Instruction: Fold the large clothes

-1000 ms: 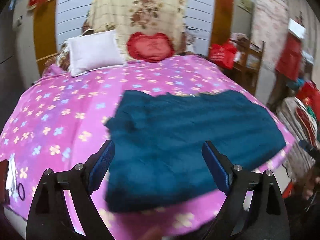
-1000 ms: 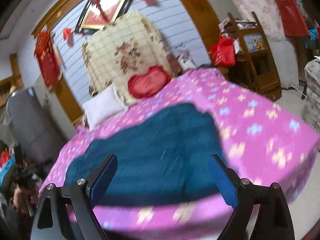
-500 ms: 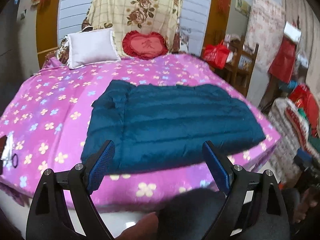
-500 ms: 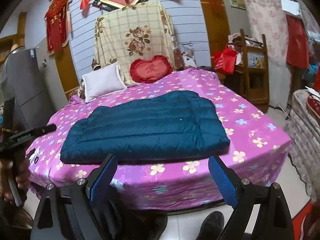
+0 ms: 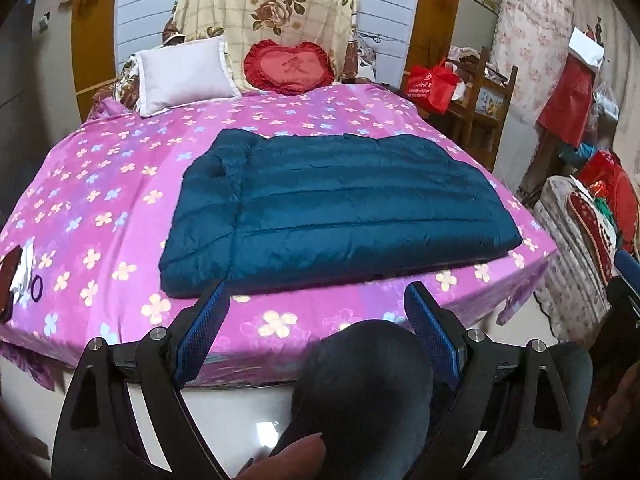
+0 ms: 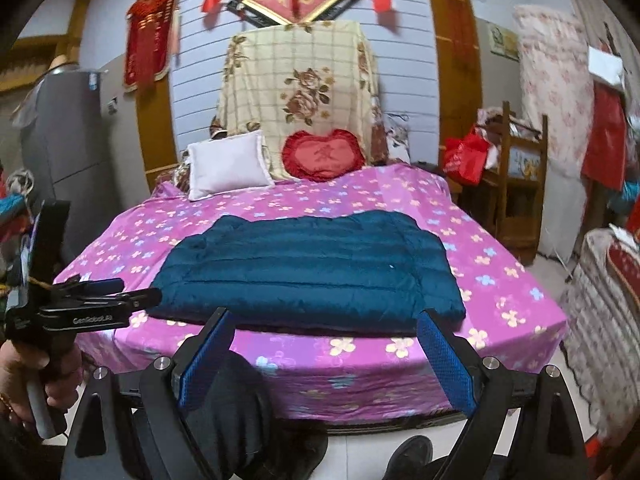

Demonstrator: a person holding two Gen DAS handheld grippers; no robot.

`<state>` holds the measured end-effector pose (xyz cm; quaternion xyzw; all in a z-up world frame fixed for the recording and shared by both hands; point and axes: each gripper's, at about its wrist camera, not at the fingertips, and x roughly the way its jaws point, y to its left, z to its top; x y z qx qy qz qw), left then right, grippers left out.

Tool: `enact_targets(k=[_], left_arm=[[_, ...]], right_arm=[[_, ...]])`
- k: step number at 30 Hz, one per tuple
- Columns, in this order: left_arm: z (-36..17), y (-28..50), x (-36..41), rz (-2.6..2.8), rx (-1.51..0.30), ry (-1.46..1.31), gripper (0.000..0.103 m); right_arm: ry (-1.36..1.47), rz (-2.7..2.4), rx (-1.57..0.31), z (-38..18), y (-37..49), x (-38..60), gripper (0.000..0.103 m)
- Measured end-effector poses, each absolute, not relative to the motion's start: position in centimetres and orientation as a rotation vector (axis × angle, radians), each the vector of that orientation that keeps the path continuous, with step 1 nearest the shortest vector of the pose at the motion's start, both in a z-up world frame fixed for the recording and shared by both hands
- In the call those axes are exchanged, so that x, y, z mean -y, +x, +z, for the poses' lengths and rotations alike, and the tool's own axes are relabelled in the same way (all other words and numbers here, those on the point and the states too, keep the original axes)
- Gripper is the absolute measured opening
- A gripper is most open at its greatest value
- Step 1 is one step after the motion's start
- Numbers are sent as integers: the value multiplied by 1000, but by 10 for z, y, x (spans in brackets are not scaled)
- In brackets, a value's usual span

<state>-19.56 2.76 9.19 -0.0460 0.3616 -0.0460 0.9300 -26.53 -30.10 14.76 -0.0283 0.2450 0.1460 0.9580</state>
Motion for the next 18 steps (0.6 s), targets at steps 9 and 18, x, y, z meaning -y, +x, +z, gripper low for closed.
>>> enact_targets(k=[9,18], left_arm=[[92,-195,-32,-83,-742,-95,89],[87,-193,-31,-81,-753,-85,89]], right_arm=[[-88,306,-510,143,-265,289,91],[-84,304,-515,143,-264,288,91]])
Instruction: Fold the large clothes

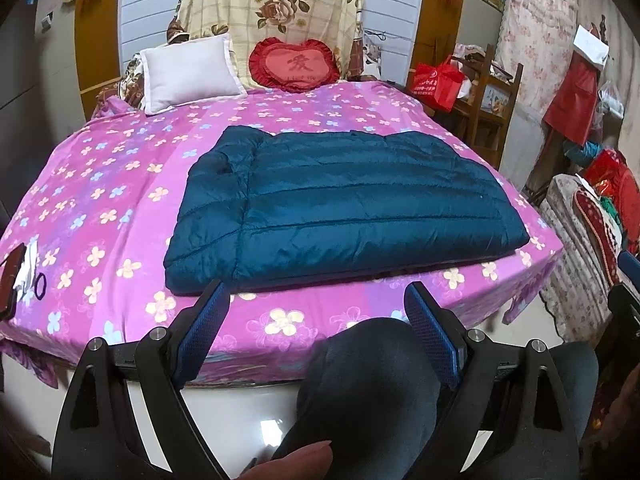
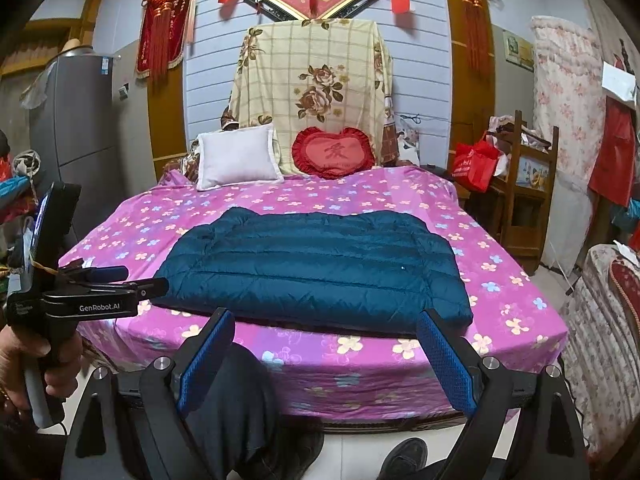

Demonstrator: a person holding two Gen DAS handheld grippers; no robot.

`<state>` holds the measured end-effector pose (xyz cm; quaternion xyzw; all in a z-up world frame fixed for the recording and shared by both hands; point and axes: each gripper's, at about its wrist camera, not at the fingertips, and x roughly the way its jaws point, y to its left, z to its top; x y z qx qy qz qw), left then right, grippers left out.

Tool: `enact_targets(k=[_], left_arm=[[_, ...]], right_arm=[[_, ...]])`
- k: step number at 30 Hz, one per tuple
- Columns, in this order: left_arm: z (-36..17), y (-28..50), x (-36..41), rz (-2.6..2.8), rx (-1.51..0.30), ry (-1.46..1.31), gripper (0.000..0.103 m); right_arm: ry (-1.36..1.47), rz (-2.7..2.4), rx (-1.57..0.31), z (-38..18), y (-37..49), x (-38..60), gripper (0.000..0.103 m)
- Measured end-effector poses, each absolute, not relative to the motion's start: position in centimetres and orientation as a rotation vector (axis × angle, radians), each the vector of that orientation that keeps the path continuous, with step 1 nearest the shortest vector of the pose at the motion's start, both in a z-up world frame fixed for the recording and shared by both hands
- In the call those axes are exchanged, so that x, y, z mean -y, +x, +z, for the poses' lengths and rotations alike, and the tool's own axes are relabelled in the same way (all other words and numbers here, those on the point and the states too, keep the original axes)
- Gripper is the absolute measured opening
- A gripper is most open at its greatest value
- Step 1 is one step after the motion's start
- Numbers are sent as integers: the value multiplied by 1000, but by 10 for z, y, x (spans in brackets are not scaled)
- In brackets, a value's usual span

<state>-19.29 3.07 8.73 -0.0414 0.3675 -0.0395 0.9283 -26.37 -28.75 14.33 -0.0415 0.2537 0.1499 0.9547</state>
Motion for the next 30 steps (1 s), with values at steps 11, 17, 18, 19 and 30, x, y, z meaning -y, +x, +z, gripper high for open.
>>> enact_targets(k=[11,17,18,19,30], left_arm=[[85,-191,-30,-75,-761,-77,89],[82,-191,-29,-72,-768,-78,89],[81,-191,-30,-70,-771,-79,89],[80,-191,-30,-68,-774,-80,89],[74,-188,-31,-57,-793,-82,89]], right_arm=[[-69,307,-521,139,-263,292,91],[-64,307,-521,138,-263,296,91],[-66,306,-523,138,-263,296,91],[-66,304,-524,138,-263,296,91],[-56,275,-562,131,-257,298,91]])
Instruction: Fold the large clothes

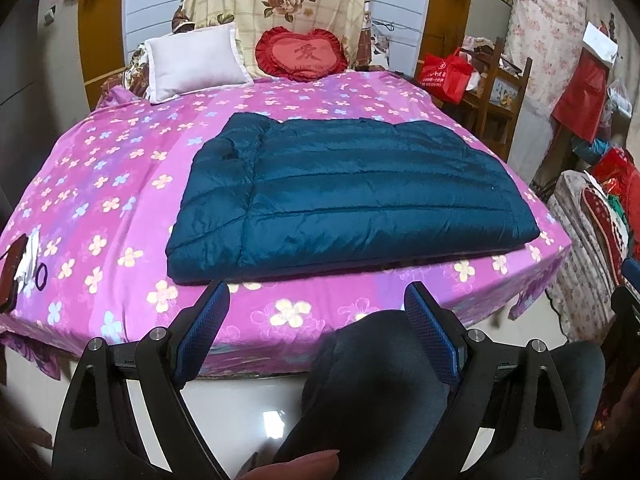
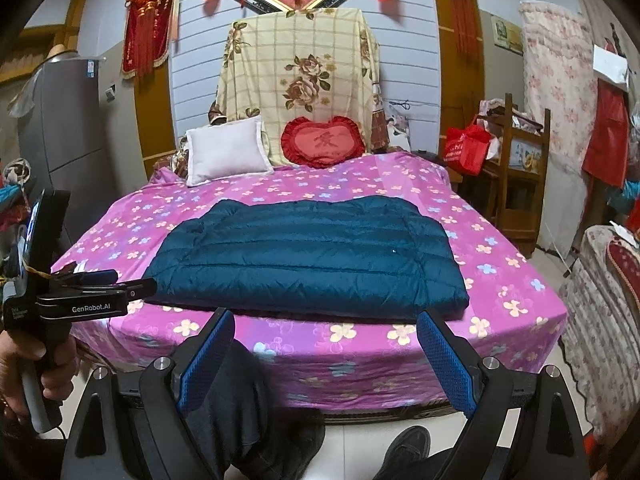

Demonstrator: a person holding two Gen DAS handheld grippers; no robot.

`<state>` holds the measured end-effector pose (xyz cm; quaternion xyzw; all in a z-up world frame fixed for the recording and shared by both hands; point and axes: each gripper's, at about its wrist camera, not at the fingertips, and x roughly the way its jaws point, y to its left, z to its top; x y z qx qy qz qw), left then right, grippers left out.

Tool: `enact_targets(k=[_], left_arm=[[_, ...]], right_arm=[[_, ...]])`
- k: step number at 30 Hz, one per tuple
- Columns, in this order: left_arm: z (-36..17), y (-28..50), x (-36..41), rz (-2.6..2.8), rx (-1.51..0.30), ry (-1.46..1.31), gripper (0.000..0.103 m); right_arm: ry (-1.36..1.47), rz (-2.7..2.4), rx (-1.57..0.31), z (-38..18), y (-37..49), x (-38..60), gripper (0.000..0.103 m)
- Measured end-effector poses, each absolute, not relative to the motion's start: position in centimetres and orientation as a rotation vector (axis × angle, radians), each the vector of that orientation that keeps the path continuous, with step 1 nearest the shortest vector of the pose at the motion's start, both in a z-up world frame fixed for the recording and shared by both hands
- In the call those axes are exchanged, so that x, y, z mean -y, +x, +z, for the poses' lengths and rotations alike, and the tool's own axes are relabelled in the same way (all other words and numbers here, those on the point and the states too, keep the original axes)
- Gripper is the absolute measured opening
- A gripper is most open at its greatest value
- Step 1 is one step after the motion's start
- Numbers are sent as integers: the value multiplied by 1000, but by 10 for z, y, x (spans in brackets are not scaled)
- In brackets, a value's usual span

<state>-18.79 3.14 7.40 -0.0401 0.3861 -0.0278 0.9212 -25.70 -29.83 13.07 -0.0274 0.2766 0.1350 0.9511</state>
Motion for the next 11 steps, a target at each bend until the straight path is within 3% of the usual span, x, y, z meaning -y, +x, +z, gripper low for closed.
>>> enact_targets(k=[11], left_arm=[[79,-195,-23,-66,-728,-47,89]], right_arm=[[-47,265,-573,128,-256,301,91]])
